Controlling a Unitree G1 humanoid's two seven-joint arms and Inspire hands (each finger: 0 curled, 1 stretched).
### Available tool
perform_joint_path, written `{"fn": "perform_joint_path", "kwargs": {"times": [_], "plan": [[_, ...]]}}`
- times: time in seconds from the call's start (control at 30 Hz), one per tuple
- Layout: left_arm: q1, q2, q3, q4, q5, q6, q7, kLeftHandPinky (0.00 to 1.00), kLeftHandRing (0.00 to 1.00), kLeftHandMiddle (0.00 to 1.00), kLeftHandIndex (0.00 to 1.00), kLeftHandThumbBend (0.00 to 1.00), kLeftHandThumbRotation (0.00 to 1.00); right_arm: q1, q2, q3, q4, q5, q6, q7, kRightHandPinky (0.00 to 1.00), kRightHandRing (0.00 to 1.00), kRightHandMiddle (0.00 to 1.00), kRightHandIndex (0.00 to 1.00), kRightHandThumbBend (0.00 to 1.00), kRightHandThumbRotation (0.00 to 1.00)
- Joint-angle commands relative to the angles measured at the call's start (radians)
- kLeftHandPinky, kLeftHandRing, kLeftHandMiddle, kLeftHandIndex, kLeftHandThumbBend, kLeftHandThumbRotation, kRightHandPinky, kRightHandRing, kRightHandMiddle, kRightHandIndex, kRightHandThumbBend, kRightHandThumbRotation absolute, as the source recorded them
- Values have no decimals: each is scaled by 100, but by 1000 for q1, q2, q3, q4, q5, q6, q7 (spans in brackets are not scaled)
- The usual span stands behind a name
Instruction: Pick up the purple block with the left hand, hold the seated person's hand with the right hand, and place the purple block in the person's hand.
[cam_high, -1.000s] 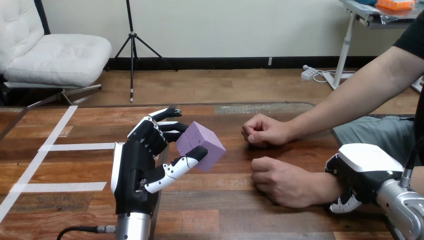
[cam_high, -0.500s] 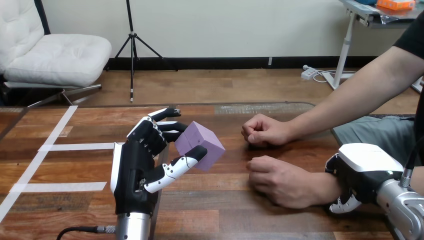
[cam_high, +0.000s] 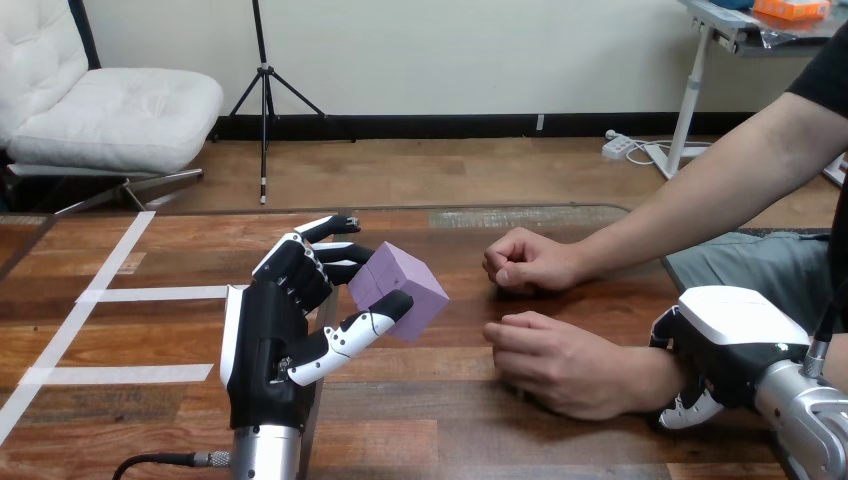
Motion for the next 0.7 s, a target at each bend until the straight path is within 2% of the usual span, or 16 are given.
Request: {"fn": "perform_joint_path", "kwargs": {"times": [0.0, 0.2, 0.5, 0.67], "plan": [[-41, -59, -5, -23, 7, -3, 4, 54, 49, 52, 63, 72, 0, 6, -25, -27, -23, 20, 10, -3, 38, 47, 53, 53, 80, 0], [-40, -63, -8, -27, -7, 6, -8, 54, 49, 52, 63, 72, 0, 5, -30, -29, -33, 20, 9, -2, 38, 47, 53, 53, 79, 0], [-43, -65, -9, -25, -8, 8, -11, 55, 49, 52, 63, 72, 0, 12, -32, -52, -59, 28, -9, -24, 38, 46, 53, 53, 80, 0], [-45, -65, -10, -23, -4, 8, -10, 55, 50, 52, 63, 72, 0, 17, -29, -69, -98, 42, 1, -11, 37, 46, 53, 52, 79, 0]]}}
